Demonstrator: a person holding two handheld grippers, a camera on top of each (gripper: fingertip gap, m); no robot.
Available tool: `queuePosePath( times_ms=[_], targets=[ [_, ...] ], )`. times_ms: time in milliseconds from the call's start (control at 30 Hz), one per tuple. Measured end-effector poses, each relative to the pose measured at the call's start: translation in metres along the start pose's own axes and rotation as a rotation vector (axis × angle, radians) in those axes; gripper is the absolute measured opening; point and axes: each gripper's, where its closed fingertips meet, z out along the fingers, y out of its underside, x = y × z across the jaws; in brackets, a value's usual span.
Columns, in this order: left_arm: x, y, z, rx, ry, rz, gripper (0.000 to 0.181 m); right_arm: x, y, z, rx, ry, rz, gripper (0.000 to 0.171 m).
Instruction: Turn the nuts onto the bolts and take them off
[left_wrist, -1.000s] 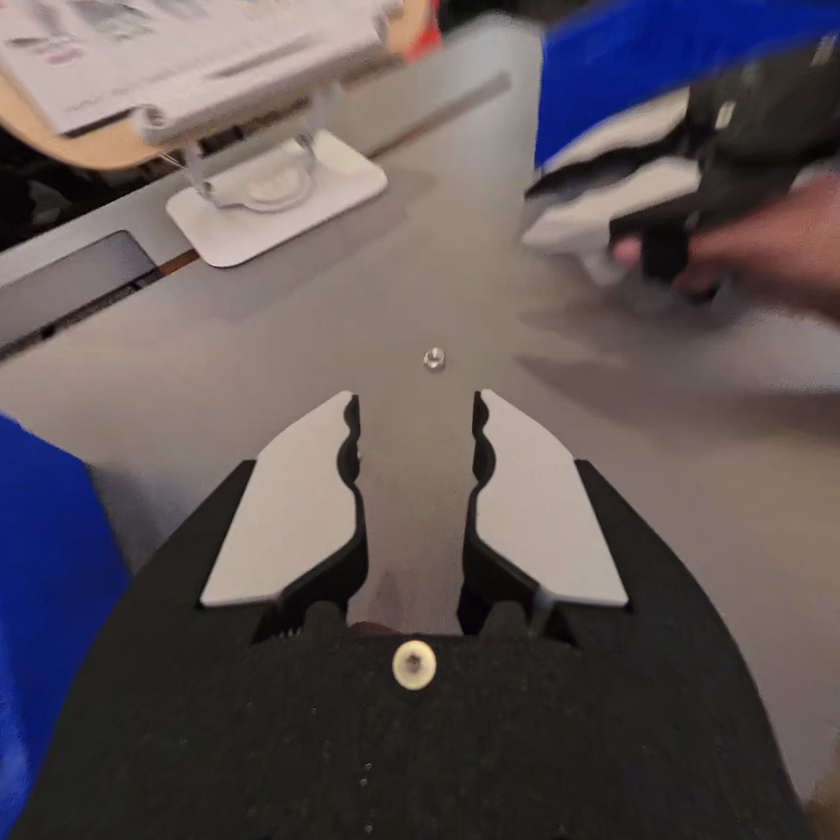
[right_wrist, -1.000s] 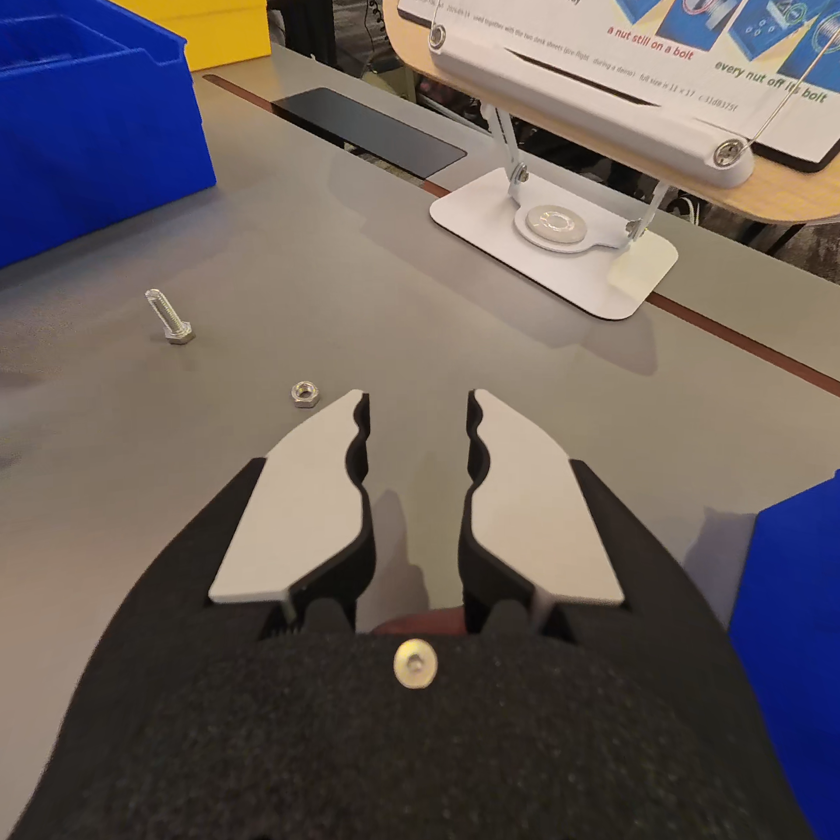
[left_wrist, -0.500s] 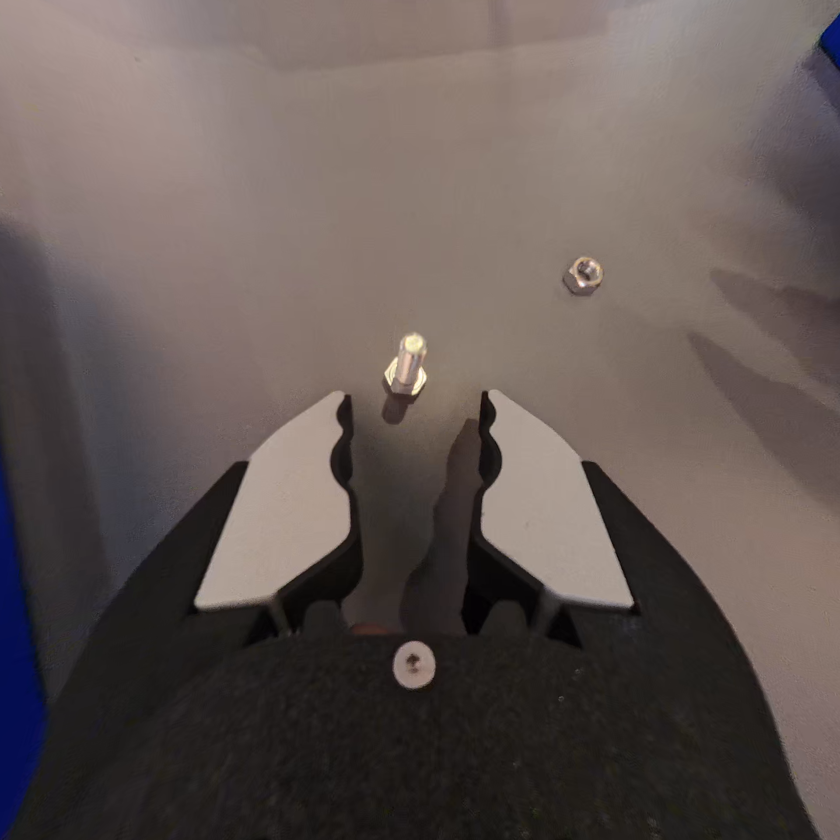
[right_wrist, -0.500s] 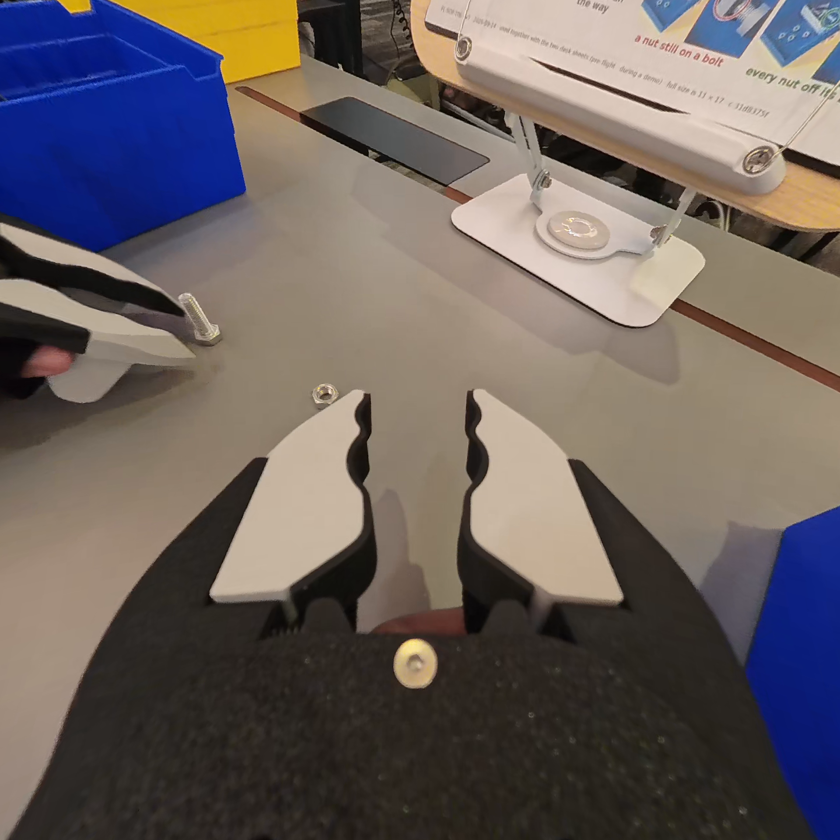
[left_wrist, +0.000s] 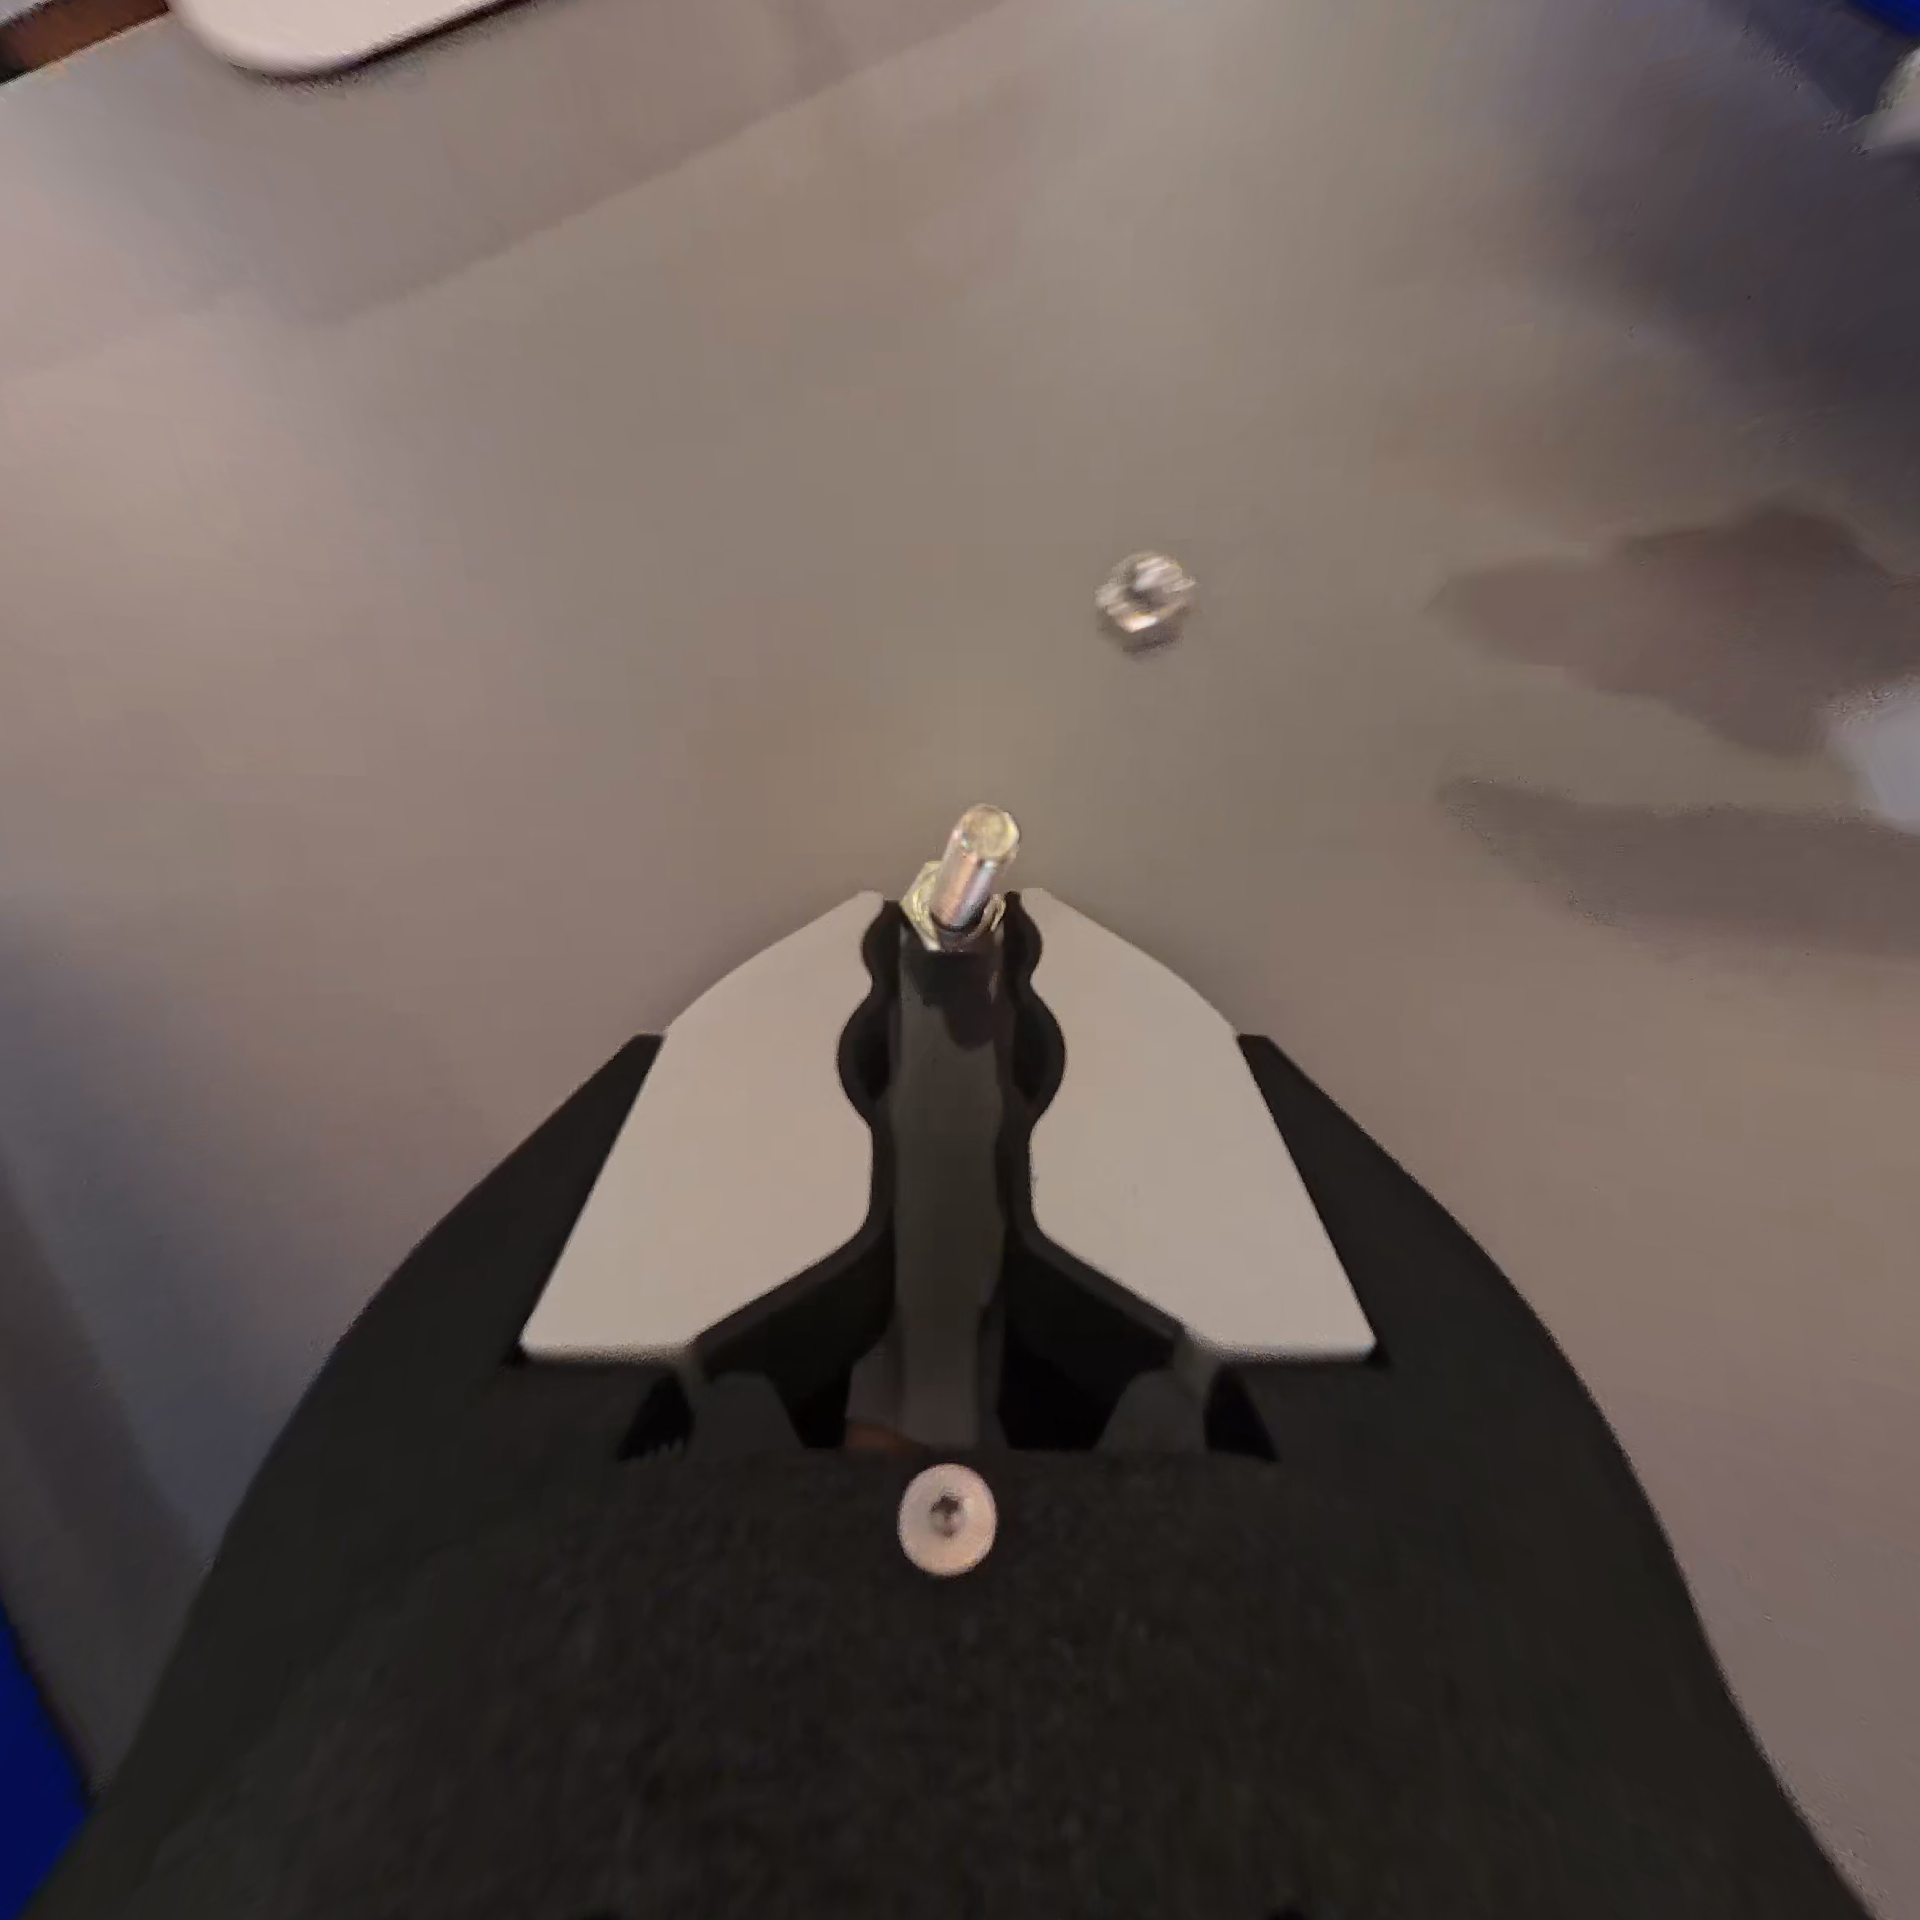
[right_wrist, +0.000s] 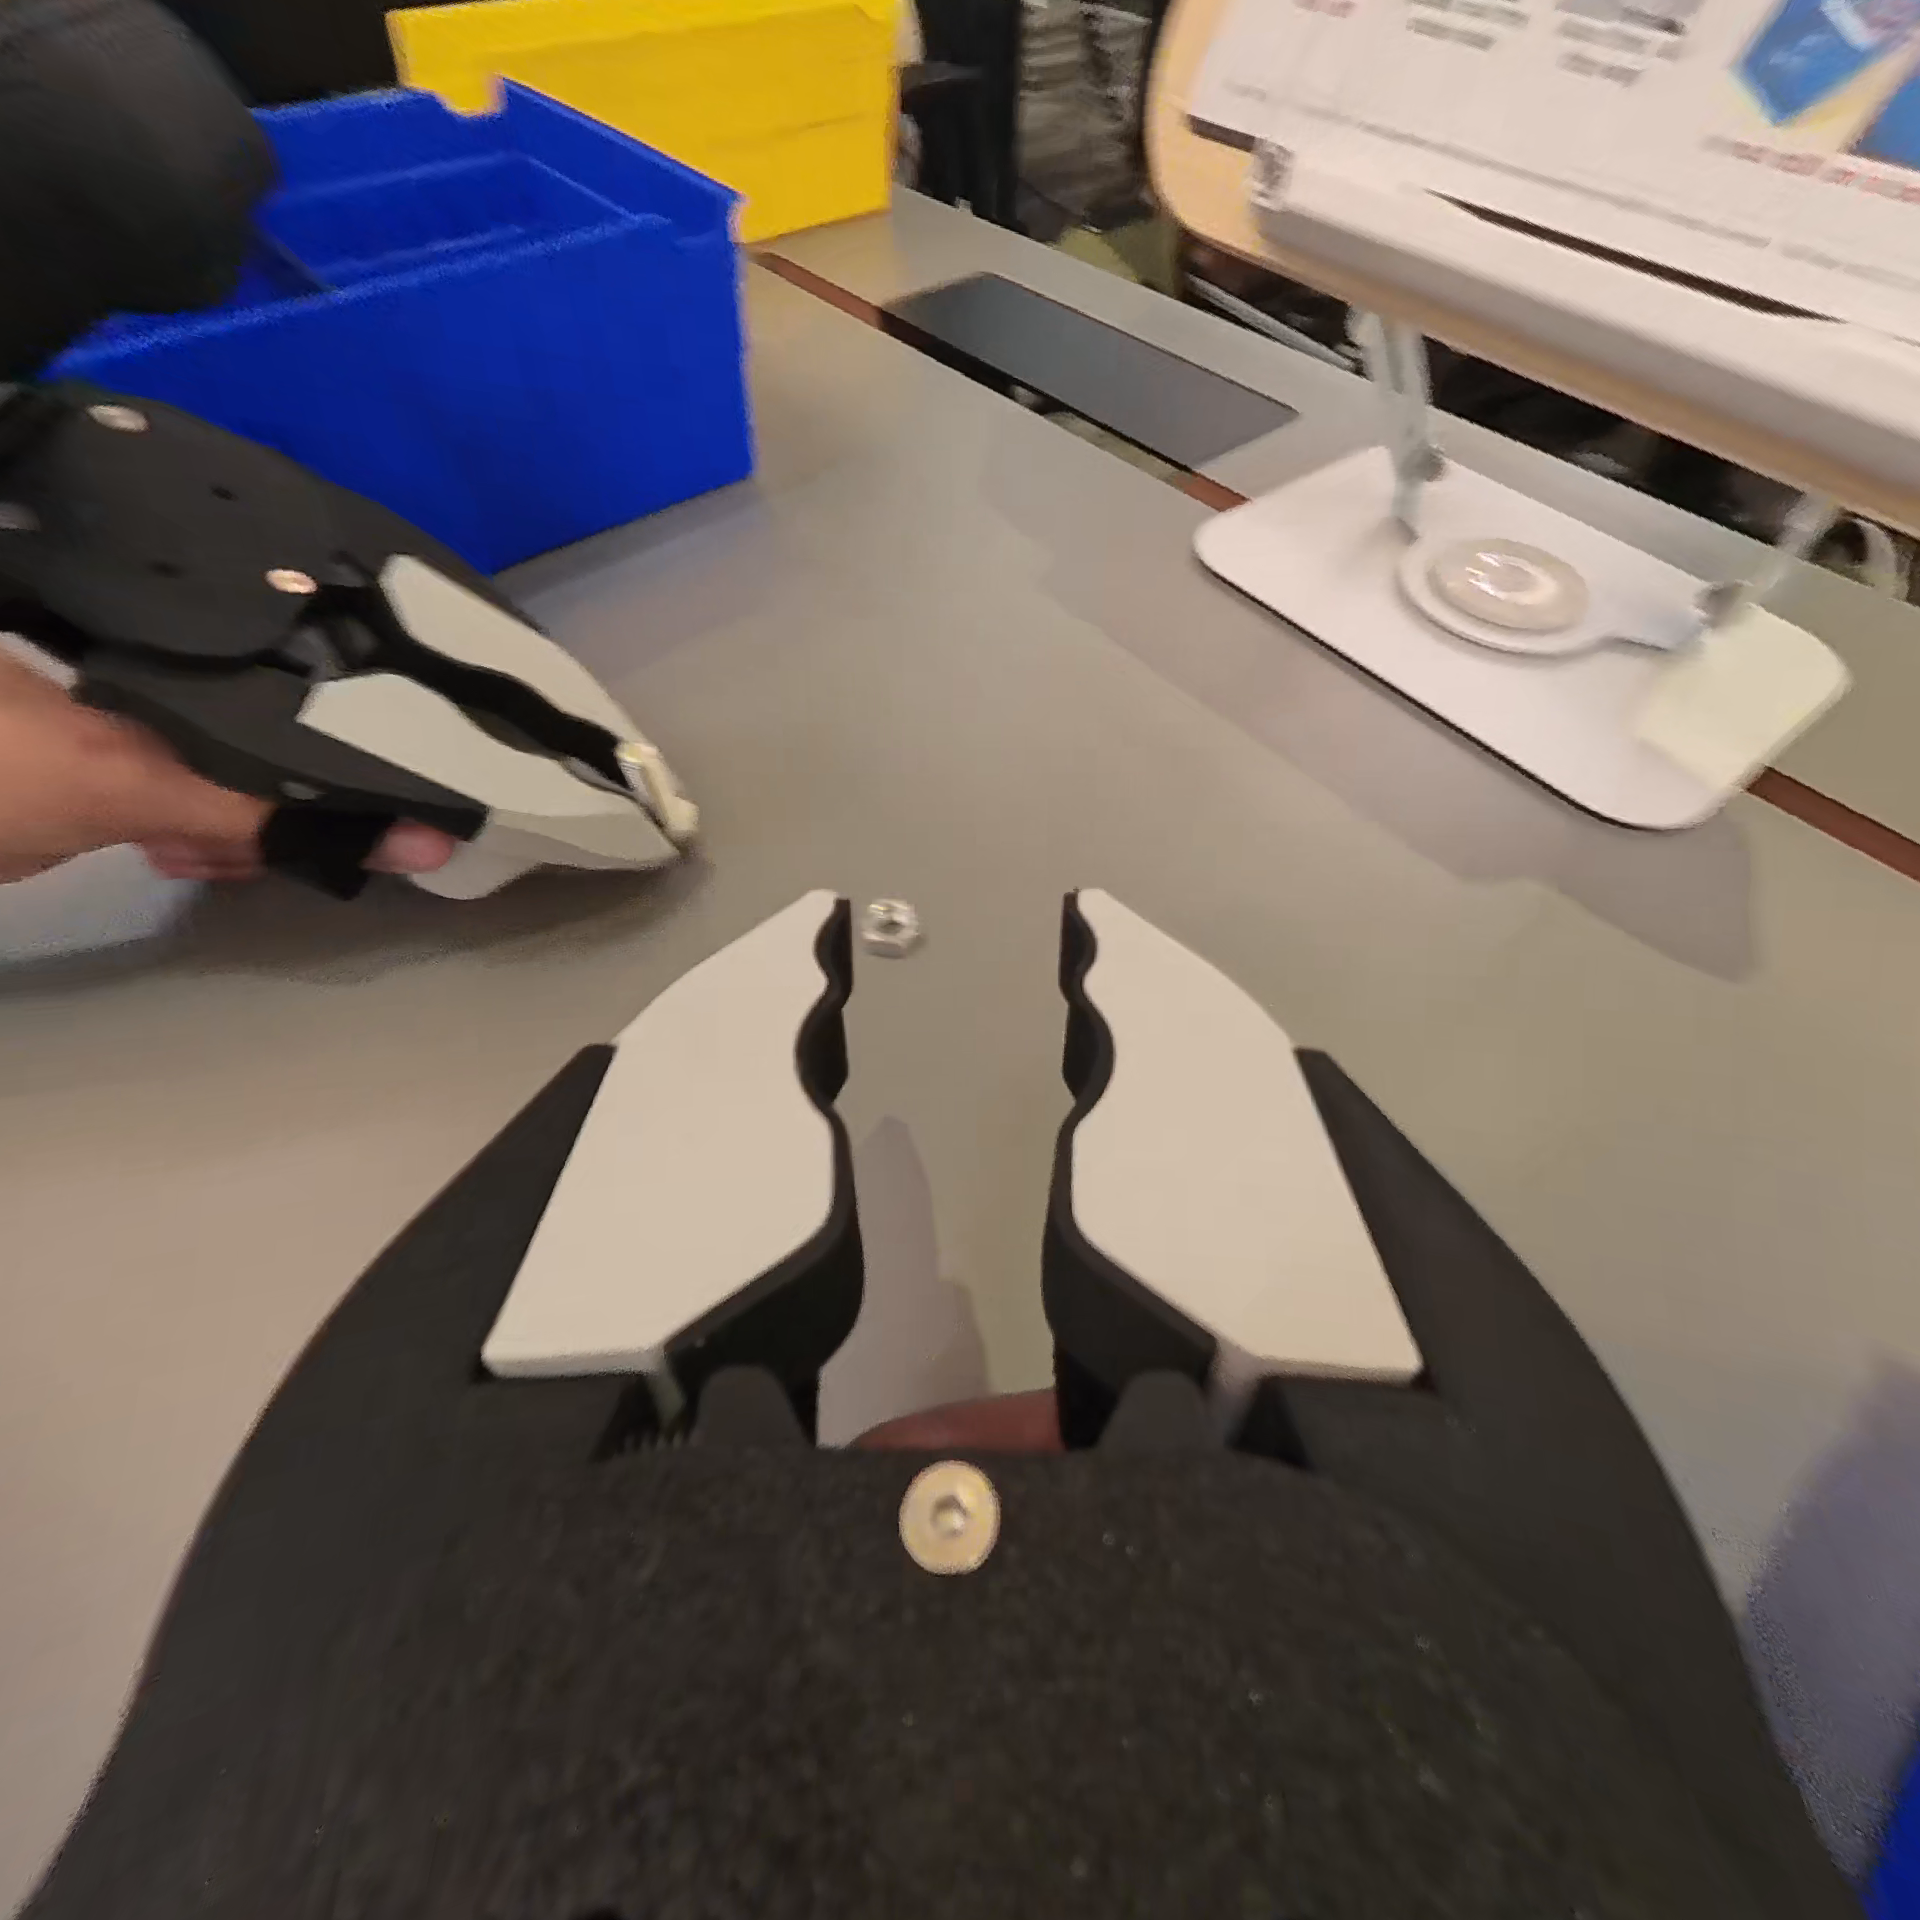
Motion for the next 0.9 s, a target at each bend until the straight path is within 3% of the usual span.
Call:
queuePosePath(
  times_ms=[133,300,533,733,900],
  targets=[
    [0.027,-0.020,-0.012,0.024,0.030,0.175,0.019,-0.034,-0.008,0.000,0.042,-0.164,-0.050,0.033],
    [0.068,-0.040,-0.025,0.056,0.152,0.265,0.019,-0.061,-0.006,0.001,0.046,-0.236,-0.188,0.032],
    [0.089,-0.046,-0.032,0.078,0.249,0.293,0.019,-0.073,-0.010,-0.002,0.076,-0.299,-0.172,0.031],
    [0.101,-0.050,-0.042,0.106,0.331,0.305,0.019,-0.088,-0.015,-0.012,0.116,-0.432,-0.130,0.010],
    [0.113,-0.055,-0.058,0.163,0.425,0.307,0.019,-0.094,-0.027,-0.025,0.175,-0.499,-0.145,0.010]
  ],
)
